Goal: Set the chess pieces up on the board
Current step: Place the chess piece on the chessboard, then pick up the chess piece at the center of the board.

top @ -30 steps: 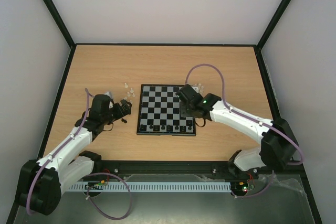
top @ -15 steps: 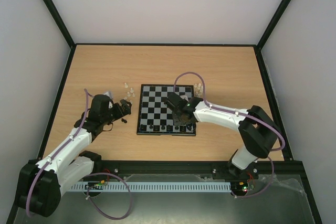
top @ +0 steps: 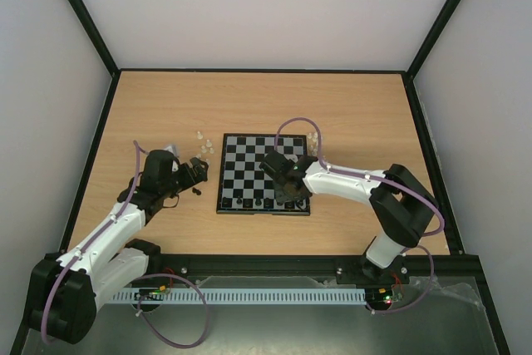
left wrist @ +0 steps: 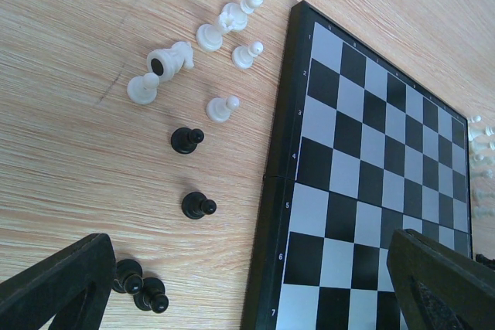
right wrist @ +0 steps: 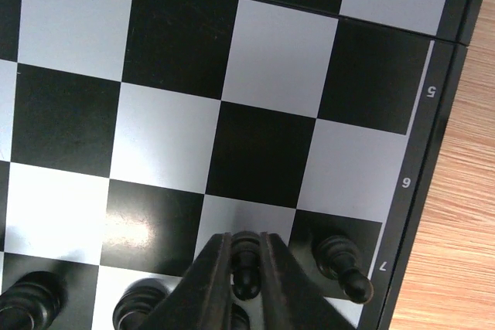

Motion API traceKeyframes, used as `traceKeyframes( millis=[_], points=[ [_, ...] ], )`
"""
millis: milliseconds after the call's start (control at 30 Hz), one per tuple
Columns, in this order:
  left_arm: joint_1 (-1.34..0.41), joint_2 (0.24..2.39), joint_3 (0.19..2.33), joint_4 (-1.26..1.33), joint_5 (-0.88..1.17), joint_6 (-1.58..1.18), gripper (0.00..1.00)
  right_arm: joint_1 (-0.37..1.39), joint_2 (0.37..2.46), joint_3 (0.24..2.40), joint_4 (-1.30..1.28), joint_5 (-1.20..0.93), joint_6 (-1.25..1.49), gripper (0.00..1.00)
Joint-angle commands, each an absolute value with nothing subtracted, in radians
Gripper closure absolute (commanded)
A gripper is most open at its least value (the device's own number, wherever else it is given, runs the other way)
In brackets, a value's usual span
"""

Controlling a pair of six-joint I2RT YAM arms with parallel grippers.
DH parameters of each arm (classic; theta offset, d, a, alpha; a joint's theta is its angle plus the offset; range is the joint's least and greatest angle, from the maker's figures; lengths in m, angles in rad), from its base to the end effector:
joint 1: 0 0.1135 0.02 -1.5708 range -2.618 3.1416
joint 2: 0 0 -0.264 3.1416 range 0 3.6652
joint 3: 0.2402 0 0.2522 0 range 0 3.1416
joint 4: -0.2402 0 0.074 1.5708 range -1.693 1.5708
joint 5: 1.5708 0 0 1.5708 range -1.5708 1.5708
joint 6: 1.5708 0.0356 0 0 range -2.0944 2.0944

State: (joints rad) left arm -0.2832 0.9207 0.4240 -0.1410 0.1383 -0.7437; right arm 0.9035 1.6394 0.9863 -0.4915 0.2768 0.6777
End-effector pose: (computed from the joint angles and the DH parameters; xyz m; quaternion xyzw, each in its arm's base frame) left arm 0.1829 -0.0583 0.1946 -0.1731 0.8746 -0.2742 0.3606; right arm 0.2019 0.2405 0.1771 -0.0801 0.9652 0.0540 0.2432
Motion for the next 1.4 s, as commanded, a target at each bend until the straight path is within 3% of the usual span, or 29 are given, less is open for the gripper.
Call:
traceKeyframes(
  millis=[0, 267, 467, 867, 1367],
  points=[
    [-0.282, 0.918, 0.409, -0.137, 0.135, -0.735, 0.01, 0.908, 1.645, 0.969, -0.515, 0.278, 0.688, 0.85],
    [-0.281, 0.914, 0.41, -0.139, 0.137, -0.736, 0.01, 0.909, 1.584, 0.985, -0.519, 0.294, 0.69, 0.75],
    [-0.282, 0.912, 0.412, -0.141, 0.137, -0.735, 0.01, 0.878, 1.443, 1.024, -0.579, 0.421, 0.701, 0.67],
    [-0.281, 0.923, 0.405, -0.12, 0.173, -0.755, 0.01, 0.436, 1.358, 0.773, -0.457, 0.274, 0.609, 0.65],
    [-0.281, 0.935, 0.402, -0.121, 0.162, -0.744, 0.01, 0.405, 1.445, 0.756, -0.377, 0.236, 0.586, 0.66]
  ],
)
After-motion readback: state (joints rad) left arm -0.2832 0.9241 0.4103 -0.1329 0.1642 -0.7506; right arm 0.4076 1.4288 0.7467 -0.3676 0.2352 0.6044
